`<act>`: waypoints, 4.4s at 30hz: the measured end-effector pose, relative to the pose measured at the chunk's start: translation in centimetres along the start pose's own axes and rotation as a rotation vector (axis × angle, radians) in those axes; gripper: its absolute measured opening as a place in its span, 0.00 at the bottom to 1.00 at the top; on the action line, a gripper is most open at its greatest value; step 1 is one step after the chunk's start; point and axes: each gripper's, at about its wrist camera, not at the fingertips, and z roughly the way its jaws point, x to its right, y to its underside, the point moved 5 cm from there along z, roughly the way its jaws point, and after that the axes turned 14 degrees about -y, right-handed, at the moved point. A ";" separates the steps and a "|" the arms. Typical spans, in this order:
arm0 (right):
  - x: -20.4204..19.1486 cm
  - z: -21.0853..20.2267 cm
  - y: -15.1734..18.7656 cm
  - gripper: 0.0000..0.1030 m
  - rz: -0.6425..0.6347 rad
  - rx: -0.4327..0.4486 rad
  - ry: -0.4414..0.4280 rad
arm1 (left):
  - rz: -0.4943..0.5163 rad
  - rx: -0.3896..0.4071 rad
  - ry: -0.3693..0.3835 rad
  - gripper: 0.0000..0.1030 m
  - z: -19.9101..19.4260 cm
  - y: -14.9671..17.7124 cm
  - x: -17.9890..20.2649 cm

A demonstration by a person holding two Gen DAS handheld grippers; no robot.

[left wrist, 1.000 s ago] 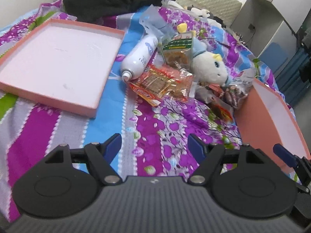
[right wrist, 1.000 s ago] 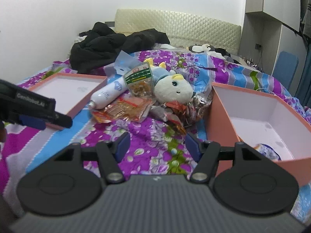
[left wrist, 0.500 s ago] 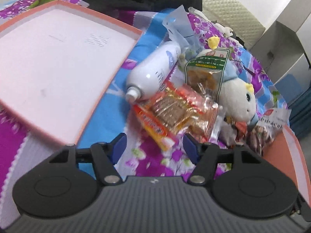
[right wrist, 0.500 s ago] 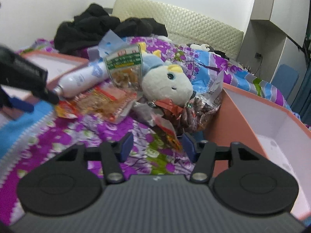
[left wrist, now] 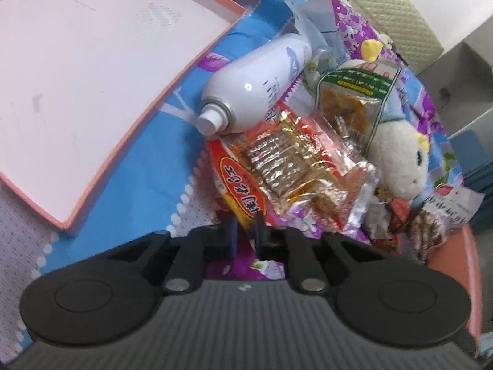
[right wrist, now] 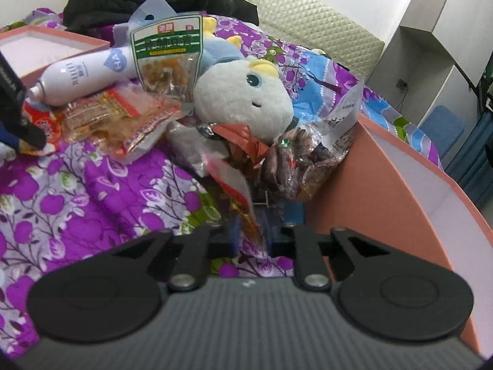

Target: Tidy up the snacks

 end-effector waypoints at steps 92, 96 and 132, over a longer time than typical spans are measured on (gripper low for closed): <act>-5.7 -13.5 9.8 0.70 0.261 -0.119 -0.451 | 0.957 -0.049 -0.078 0.82 -9.5 13.3 -2.3; -6.8 -13.1 9.4 0.59 0.213 -0.110 -0.452 | 0.974 -0.052 -0.091 0.75 -9.7 13.9 -1.9; 1.9 -28.4 0.1 0.51 0.311 0.258 -0.171 | 0.593 0.306 -0.007 0.63 -30.6 9.3 4.3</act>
